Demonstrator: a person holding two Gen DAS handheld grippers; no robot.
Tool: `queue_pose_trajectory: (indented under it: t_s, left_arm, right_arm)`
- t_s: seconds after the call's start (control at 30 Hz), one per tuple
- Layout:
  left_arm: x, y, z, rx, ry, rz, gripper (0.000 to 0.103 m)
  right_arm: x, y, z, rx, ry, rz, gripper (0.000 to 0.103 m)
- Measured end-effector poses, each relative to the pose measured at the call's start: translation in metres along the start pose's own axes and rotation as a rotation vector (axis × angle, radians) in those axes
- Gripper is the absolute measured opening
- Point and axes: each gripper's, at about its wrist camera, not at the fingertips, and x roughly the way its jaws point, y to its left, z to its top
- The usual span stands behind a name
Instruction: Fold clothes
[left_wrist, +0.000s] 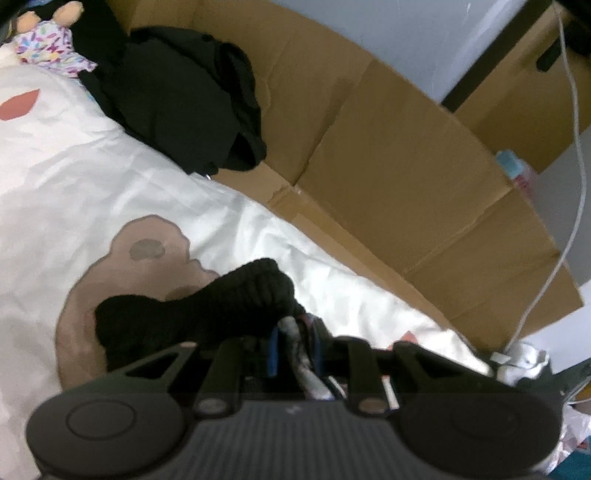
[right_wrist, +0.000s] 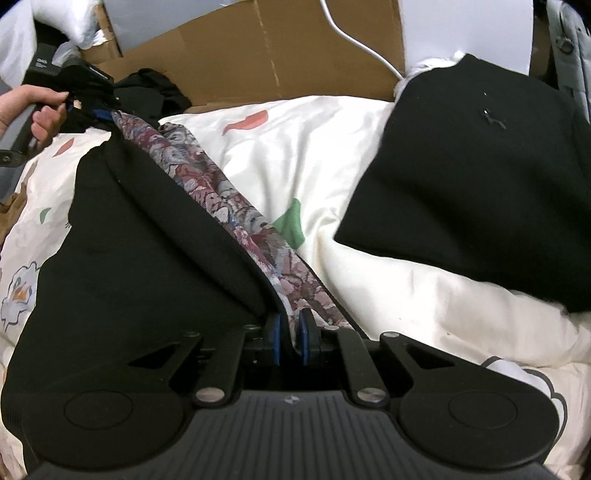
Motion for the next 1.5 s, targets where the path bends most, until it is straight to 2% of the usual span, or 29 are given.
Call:
queue_pose_trajectory:
  t_s: [0.1,0.17,0.27,0.33,0.47,0.6,0.73,0.9,1.03,1.17,1.27,1.33,1.4,1.5]
  left_arm:
    - [0.013,-0.004,0.001,0.022,-0.002,-0.015,0.026]
    - [0.017,-0.007,0.001,0.029,-0.004,-0.034,0.042]
    - [0.016,-0.011,-0.002,0.036,-0.012,-0.054,0.054]
    - [0.01,-0.011,-0.003,0.041,-0.019,-0.061,0.054]
    - [-0.009,-0.006,0.0,0.035,-0.056,-0.06,0.062]
    - [-0.032,0.002,0.006,0.027,-0.083,-0.055,0.062]
    - [-0.061,0.02,0.004,0.032,-0.102,-0.004,0.063]
    - [-0.071,0.055,-0.008,0.003,-0.081,0.079,0.063]
    - [-0.069,0.079,-0.02,-0.042,-0.065,0.108,0.063]
    - [-0.054,0.098,-0.032,-0.087,-0.041,0.094,0.062]
    - [-0.039,0.105,-0.038,-0.115,-0.031,0.04,0.062]
    - [-0.033,0.108,-0.041,-0.138,-0.04,-0.009,0.063]
    - [-0.027,0.11,-0.043,-0.145,-0.034,-0.015,0.062]
    - [-0.017,0.109,-0.046,-0.121,-0.014,-0.004,0.044]
  right_arm:
    - [0.0,-0.001,0.001,0.013,-0.008,-0.011,0.017]
    - [-0.001,-0.003,0.001,0.02,-0.016,-0.023,0.024]
    - [-0.001,-0.008,0.002,0.046,-0.025,-0.041,0.032]
    - [-0.001,-0.01,0.003,0.06,-0.035,-0.046,0.037]
    - [-0.006,-0.012,0.004,0.077,-0.069,-0.05,0.037]
    - [-0.008,-0.012,0.005,0.076,-0.084,-0.054,0.037]
    - [-0.01,-0.013,0.006,0.077,-0.097,-0.054,0.037]
    - [-0.016,-0.009,0.006,0.063,-0.111,-0.049,0.037]
    - [-0.017,-0.009,0.005,0.066,-0.099,-0.057,0.037]
    - [-0.022,-0.006,0.005,0.072,-0.121,-0.012,0.037]
    - [-0.02,-0.001,0.004,0.053,-0.111,0.023,0.037]
    - [-0.014,0.001,0.002,0.038,-0.079,0.034,0.037]
    - [-0.01,0.0,0.0,0.047,-0.055,0.04,0.037]
    - [-0.006,-0.003,-0.001,0.069,-0.028,0.052,0.037]
